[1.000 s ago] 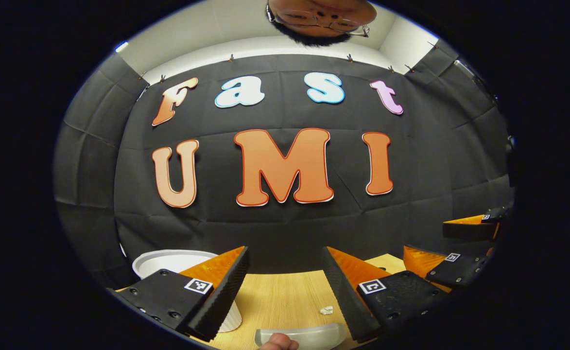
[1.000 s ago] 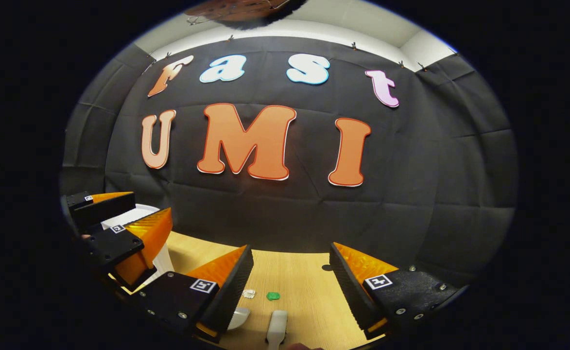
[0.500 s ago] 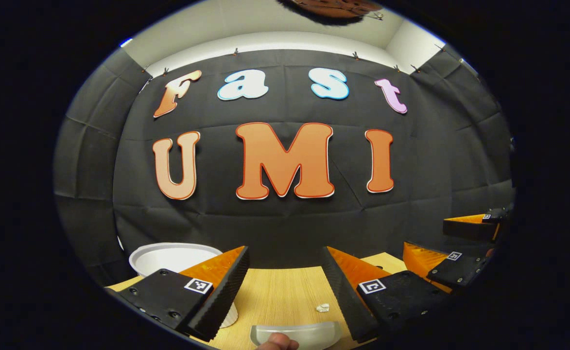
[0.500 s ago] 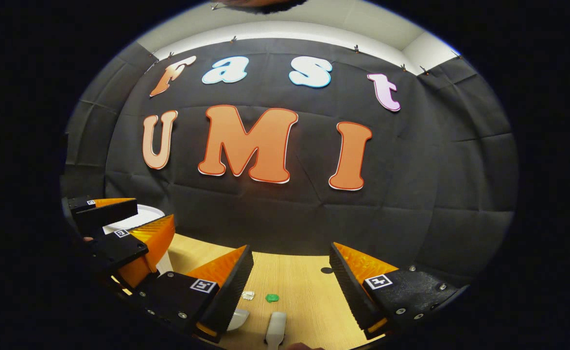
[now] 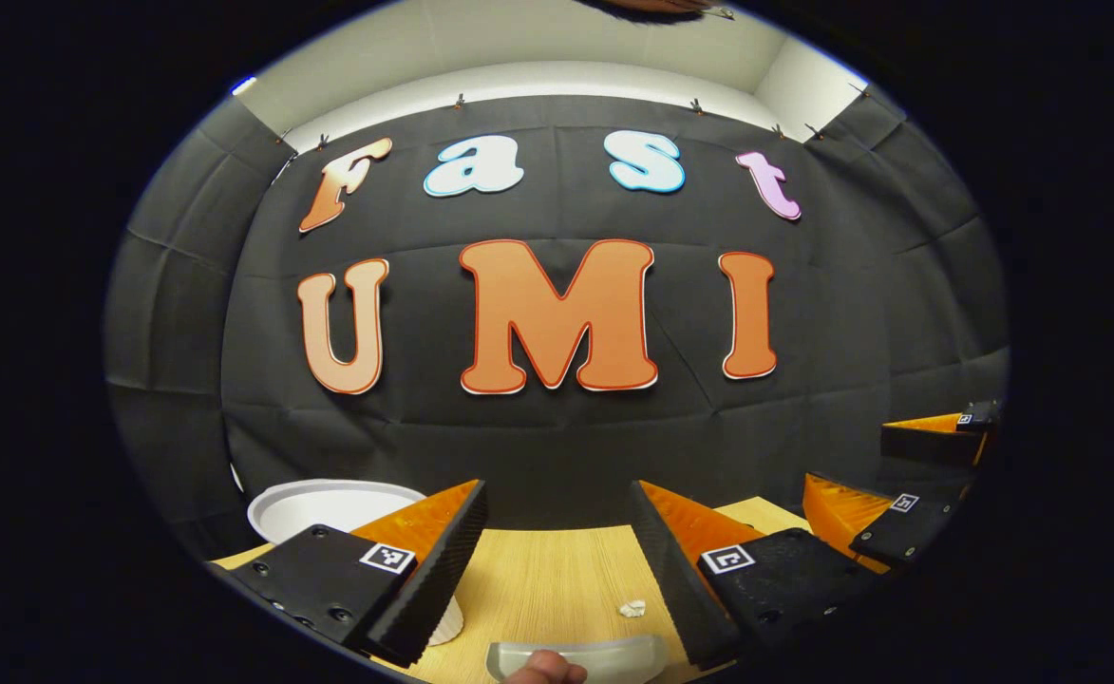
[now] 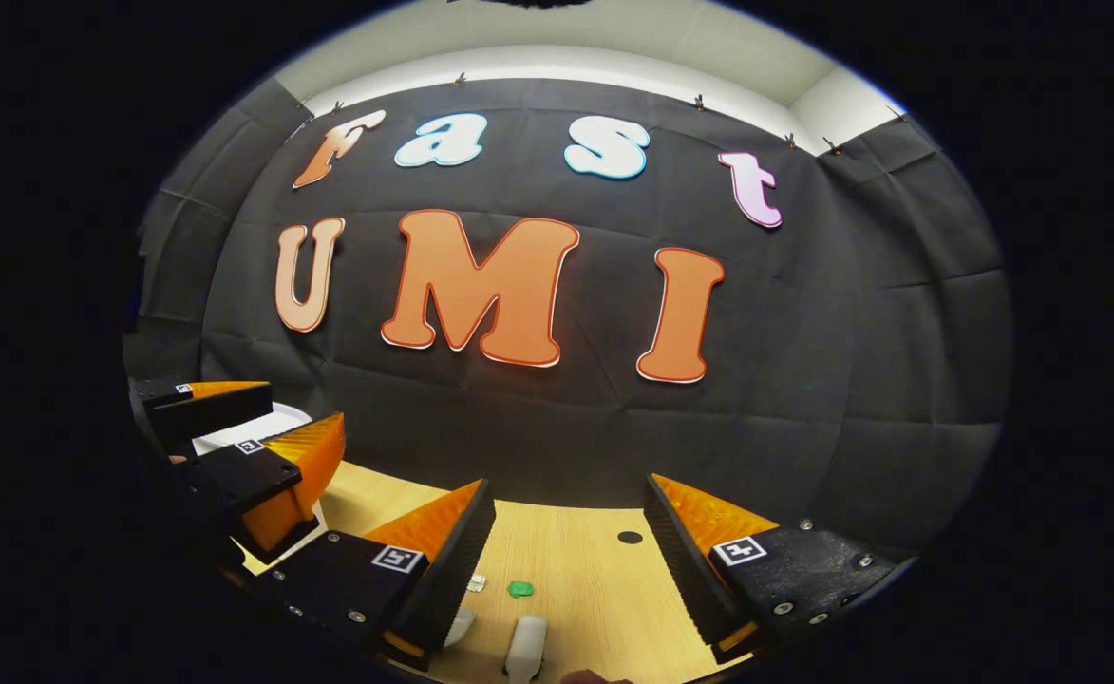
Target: Pick up the small broom and dustpan from the desktop, sweep the trash into the dustpan with the broom, and then empty the trash into the garbage bin.
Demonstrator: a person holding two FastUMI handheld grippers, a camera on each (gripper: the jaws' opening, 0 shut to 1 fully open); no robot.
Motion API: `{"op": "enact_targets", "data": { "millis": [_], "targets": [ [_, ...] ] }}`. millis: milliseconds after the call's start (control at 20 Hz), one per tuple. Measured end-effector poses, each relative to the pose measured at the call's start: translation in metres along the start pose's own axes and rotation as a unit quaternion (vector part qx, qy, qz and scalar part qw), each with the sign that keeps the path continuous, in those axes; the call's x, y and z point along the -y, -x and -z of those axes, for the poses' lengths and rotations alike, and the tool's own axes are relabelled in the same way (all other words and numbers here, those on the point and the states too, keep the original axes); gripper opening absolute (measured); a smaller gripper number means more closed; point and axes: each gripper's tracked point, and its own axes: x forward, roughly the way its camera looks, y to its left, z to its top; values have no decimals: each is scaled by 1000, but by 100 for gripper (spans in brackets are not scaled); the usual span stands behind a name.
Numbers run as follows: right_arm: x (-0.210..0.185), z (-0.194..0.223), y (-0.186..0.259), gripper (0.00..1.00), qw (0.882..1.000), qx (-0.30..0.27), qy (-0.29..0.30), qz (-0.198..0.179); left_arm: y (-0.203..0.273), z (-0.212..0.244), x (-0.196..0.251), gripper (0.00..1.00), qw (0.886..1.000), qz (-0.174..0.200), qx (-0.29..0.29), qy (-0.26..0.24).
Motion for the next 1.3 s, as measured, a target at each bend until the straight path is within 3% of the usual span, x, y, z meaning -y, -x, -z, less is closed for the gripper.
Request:
{"op": "enact_targets", "data": {
  "millis": [450, 750, 950, 1100, 1200, 1300],
  "targets": [
    [-6, 2, -3, 95, 1000, -3, 4, -9, 0, -6, -3, 94, 1000, -3, 15, -8],
    [-2, 8, -2, 95, 1000, -12, 5, -4, -1, 7, -3, 93, 1000, -1, -8, -1],
    [-7, 26, -1, 95, 999, -42, 9, -14, 1, 45, 11, 93, 996, 27, -80, 19],
    [-18, 61, 1, 95, 994, -105, 2, -39, 4, 81, 16, 93, 987, 38, -153, 32],
    [-22, 95, 3, 95, 984, -169, -7, -49, 12, 115, 16, 94, 974, 35, -218, 44],
    [-28, 137, 11, 95, 968, -243, -7, -54, 24, 153, 18, 94, 954, 37, -291, 61]
  ]
}}
